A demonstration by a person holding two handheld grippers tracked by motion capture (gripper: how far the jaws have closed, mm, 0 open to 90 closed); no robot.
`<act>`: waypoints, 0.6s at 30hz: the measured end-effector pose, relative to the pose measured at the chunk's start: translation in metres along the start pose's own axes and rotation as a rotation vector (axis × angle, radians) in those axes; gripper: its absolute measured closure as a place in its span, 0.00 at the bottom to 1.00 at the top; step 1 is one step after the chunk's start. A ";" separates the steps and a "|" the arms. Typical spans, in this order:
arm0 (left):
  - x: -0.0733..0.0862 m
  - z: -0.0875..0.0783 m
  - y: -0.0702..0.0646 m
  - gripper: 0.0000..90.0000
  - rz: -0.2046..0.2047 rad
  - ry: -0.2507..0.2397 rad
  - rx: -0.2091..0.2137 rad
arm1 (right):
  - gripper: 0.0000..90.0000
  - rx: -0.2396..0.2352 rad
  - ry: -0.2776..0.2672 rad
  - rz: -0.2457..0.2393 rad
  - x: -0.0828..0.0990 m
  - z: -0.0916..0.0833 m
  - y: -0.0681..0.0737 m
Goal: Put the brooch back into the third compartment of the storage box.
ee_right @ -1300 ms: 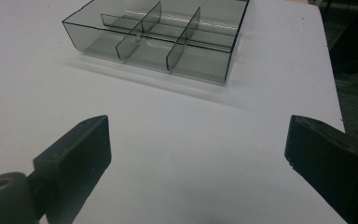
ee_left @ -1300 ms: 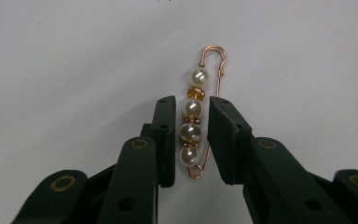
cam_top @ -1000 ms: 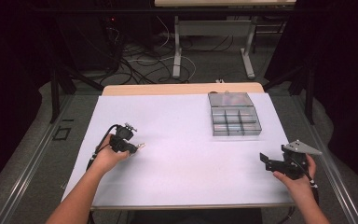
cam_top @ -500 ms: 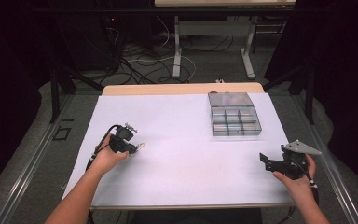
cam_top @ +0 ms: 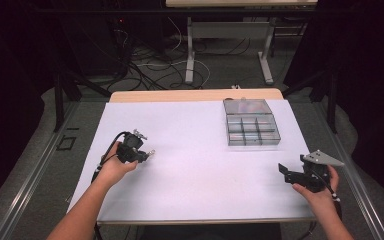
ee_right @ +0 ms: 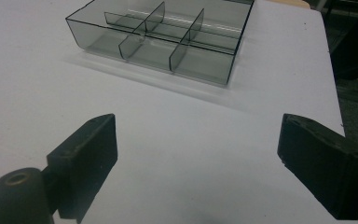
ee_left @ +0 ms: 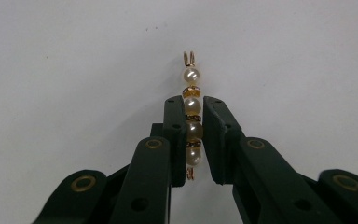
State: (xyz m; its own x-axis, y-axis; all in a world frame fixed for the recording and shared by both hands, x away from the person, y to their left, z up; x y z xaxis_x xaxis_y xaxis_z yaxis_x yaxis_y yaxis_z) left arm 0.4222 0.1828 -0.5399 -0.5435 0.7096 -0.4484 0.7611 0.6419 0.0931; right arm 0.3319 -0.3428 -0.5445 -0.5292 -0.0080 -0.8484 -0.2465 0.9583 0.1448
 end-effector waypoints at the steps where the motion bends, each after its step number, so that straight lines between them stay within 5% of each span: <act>1: -0.001 -0.001 -0.001 0.89 0.000 -0.006 0.000 | 0.14 0.000 0.000 -0.004 0.000 0.000 0.000; 18: -0.034 -0.014 -0.035 0.89 0.106 -0.109 0.035 | 0.30 -0.051 0.025 -0.133 0.000 -0.001 0.013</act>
Point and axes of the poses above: each handheld gripper's, and its own axes: z roughly forward along the jaws, x roughly out of its underside, y roughly to its left, the point moved 3 cm from there along z, roughly forward along the jaws, and after that the axes turned 10 degrees about z, right-handed, at the moved point
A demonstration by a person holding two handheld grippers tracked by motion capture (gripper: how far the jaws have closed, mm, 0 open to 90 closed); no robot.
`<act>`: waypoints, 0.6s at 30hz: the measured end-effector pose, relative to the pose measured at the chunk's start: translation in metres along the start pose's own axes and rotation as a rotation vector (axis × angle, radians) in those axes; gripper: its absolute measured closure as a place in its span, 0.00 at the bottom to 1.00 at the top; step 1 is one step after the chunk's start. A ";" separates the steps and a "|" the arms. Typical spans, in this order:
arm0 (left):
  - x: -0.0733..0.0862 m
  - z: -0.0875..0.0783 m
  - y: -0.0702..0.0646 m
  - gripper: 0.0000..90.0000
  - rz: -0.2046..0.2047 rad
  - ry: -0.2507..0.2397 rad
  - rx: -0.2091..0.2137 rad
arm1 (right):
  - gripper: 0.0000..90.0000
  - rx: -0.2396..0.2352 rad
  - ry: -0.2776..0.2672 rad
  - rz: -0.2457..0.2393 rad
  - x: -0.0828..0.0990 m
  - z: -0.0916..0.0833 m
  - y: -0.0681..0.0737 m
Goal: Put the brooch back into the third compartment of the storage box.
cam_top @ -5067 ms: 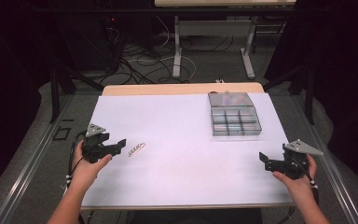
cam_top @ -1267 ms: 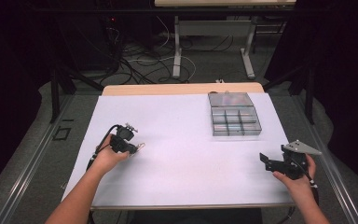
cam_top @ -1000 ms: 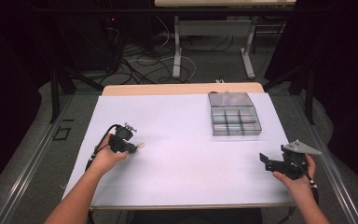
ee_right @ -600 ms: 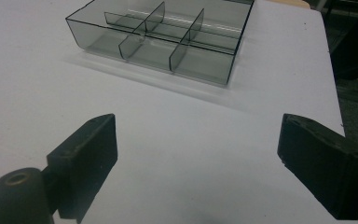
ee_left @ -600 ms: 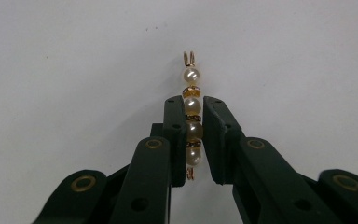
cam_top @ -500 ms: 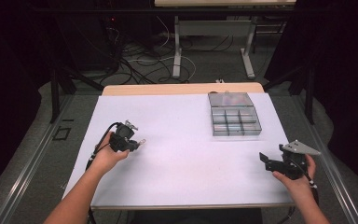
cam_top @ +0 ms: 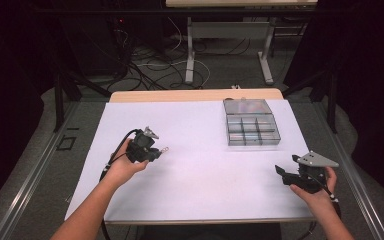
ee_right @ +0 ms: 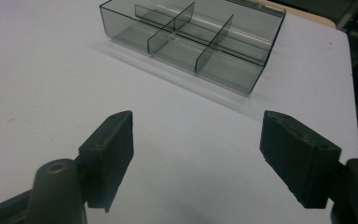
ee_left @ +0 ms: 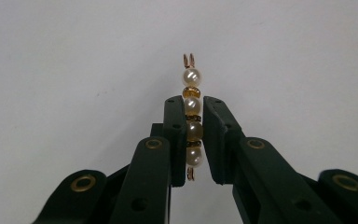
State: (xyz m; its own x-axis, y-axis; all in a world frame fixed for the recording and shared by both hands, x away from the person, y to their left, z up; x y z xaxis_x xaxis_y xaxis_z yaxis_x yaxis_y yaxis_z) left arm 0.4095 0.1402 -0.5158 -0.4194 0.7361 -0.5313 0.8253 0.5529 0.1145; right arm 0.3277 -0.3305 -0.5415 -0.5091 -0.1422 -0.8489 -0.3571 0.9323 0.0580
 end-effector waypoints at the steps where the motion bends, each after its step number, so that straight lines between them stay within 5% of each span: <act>1: -0.003 0.000 -0.003 0.89 0.005 -0.009 0.005 | 0.31 -0.017 0.003 -0.007 0.000 0.000 0.003; 18: -0.038 0.009 -0.038 0.89 0.068 -0.070 0.105 | 0.35 -0.067 0.026 -0.051 -0.004 0.001 0.013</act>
Point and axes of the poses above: each handheld gripper's, and its own axes: z roughly forward along the jaws, x roughly out of its underside, y roughly to its left, the point moved 3 cm from there along z, roughly forward along the jaws, and after that the axes turned 10 degrees about z, right-handed, at the moved point
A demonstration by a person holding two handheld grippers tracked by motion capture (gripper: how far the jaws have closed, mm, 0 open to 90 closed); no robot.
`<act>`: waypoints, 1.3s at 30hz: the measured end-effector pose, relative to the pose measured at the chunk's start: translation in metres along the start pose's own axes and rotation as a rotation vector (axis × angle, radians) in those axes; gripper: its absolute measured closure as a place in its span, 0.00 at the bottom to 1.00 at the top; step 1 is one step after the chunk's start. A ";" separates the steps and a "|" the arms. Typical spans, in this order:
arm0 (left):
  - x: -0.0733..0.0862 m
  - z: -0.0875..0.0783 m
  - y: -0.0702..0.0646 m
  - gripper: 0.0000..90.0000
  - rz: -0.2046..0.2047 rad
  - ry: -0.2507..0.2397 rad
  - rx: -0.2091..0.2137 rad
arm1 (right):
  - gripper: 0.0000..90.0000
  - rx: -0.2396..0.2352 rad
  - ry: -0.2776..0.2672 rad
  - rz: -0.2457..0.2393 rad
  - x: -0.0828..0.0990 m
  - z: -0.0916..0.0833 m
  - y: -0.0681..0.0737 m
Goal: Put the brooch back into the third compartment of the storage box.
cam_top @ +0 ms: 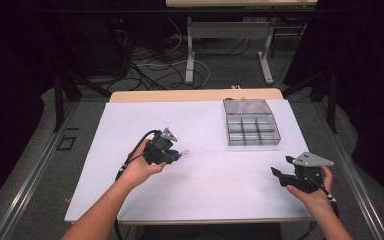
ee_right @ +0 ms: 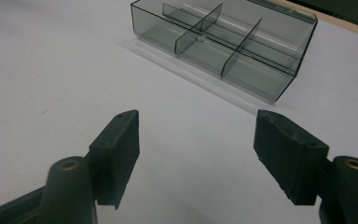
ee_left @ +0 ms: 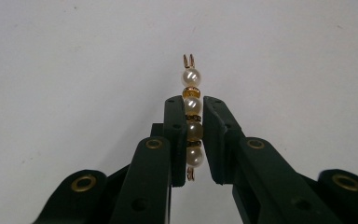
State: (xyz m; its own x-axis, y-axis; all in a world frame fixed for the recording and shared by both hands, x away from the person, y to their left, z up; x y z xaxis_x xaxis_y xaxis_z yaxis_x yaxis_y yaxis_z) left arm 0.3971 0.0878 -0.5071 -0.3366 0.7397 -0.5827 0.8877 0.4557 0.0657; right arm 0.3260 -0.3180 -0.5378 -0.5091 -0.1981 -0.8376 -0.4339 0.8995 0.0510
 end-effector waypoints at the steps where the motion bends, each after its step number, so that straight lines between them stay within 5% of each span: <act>1: -0.002 0.001 -0.001 0.89 0.013 0.000 -0.004 | 0.38 -0.003 -0.001 -0.017 -0.001 0.001 0.001; 15: -0.016 0.012 -0.016 0.89 0.051 -0.024 0.053 | 0.49 -0.061 0.001 -0.069 -0.010 0.006 0.018; 25: -0.026 0.015 -0.026 0.89 0.074 -0.048 0.092 | 0.58 -0.126 0.016 -0.173 -0.022 0.013 0.040; 39: -0.039 0.026 -0.044 0.89 0.129 -0.039 0.144 | 0.58 -0.124 0.035 -0.321 -0.034 0.020 0.066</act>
Point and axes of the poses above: each handheld gripper's, and its own axes: z roughly forward along the jaws, x roughly out of its underside, y roughly to its left, the point moved 3 cm from there along z, roughly forward along the jaws, and after that the axes turned 10 degrees about z, right-handed, at the moved point
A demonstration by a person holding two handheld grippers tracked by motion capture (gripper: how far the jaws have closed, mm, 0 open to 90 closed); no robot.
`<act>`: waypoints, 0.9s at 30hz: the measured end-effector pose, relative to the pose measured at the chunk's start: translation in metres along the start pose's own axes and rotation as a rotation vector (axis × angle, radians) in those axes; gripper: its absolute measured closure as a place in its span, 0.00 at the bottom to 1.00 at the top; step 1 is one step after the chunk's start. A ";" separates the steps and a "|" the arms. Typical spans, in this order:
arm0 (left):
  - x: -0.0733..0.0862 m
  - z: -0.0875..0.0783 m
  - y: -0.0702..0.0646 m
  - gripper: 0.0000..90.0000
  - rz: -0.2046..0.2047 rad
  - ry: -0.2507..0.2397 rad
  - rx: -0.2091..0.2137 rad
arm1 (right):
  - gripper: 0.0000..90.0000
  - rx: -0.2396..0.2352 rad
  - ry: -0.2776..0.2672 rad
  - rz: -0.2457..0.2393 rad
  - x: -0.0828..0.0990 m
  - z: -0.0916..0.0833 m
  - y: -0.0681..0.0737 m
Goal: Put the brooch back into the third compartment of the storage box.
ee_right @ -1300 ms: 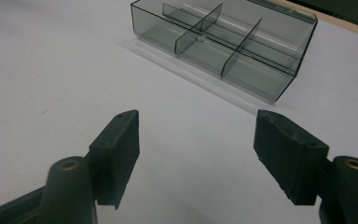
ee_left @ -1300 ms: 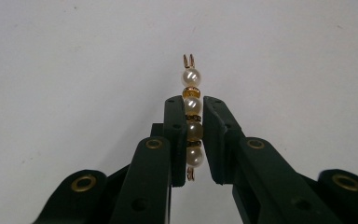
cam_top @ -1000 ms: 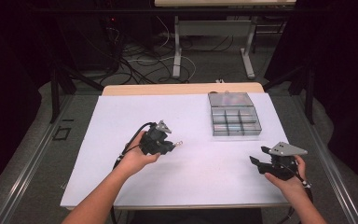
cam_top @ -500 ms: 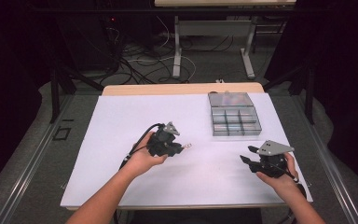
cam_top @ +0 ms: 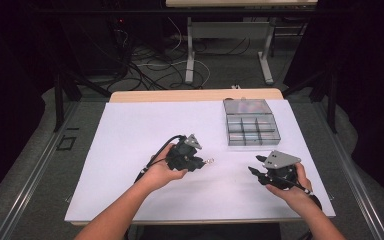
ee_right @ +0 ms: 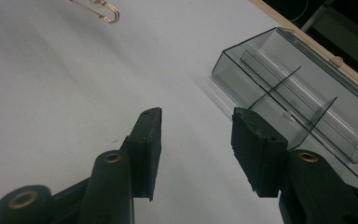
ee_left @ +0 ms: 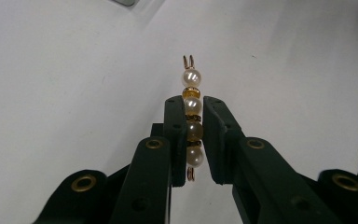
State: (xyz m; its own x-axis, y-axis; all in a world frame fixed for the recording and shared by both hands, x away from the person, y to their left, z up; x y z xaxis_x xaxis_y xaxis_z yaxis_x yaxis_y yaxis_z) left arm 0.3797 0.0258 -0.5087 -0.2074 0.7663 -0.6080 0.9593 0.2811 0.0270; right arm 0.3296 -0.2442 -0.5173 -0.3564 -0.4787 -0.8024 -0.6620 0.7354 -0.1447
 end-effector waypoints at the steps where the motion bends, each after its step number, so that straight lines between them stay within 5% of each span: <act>1: -0.001 0.002 -0.001 0.89 0.005 -0.005 -0.001 | 0.58 -0.007 0.000 -0.017 -0.003 0.002 0.003; 17: -0.016 0.018 -0.023 0.89 0.068 -0.008 0.055 | 0.60 -0.118 0.004 -0.158 -0.016 0.018 0.030; 27: -0.023 0.024 -0.032 0.89 0.084 -0.009 0.082 | 0.63 -0.162 0.020 -0.176 -0.015 0.026 0.038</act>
State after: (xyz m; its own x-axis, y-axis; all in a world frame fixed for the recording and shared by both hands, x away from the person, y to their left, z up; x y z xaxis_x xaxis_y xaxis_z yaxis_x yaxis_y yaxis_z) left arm 0.3586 -0.0152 -0.5146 -0.1242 0.7796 -0.6138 0.9858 0.1673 0.0132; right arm 0.3264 -0.1967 -0.5257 -0.2377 -0.6035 -0.7611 -0.8120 0.5535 -0.1853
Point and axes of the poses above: each handheld gripper's, and its own axes: z roughly forward along the jaws, x roughly out of its underside, y roughly to its left, the point moved 3 cm from there along z, roughly forward along the jaws, and after that the axes turned 10 degrees about z, right-handed, at the moved point
